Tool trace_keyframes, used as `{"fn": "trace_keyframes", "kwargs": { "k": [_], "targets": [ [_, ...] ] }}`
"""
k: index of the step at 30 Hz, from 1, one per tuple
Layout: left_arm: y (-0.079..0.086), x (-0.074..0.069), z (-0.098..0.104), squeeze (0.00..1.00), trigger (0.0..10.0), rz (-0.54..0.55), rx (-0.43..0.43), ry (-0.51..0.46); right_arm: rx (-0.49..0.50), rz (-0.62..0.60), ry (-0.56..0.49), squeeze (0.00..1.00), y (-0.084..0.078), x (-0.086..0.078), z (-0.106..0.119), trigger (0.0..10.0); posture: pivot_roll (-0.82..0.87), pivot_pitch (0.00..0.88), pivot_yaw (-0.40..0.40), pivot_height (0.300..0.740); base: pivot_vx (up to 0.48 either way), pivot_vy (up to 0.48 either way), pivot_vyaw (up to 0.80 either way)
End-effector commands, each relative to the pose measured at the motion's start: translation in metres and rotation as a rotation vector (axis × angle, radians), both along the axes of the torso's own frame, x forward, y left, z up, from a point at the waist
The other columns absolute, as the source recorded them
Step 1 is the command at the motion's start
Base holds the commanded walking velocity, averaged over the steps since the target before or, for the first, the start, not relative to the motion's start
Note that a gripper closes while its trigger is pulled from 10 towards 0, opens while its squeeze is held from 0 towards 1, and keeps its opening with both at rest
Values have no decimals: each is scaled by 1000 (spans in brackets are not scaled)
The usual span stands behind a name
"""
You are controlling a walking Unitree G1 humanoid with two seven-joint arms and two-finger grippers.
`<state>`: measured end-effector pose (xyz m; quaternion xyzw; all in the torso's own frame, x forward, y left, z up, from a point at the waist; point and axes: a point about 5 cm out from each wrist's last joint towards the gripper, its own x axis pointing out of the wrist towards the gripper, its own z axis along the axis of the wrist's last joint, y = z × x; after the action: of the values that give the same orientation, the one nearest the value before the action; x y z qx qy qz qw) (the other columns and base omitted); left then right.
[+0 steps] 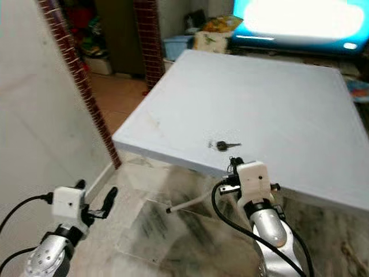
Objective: Hang keys on a hook
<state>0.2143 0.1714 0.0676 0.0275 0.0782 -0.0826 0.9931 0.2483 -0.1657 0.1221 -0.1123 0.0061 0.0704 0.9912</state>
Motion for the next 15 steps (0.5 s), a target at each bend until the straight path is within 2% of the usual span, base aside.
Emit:
{"fn": "trace_keyframes", "kwargs": {
  "k": [1,7,15],
  "targets": [
    [1,7,1,0,10000,-1,10,-8,8,13,-8,0,6,2,1,10000,13,0,72,740,0,0,800],
    [0,23,10,0,10000,-3,12,-45,-2,52,-32,0,13,6,5,10000,3,0,76,740,0,0,800],
    [-2,27,11,0,10000,2,9,-58,-5,59,-50,0,14,13,10,10000,1,0,75,740,0,0,800]
  ]
}}
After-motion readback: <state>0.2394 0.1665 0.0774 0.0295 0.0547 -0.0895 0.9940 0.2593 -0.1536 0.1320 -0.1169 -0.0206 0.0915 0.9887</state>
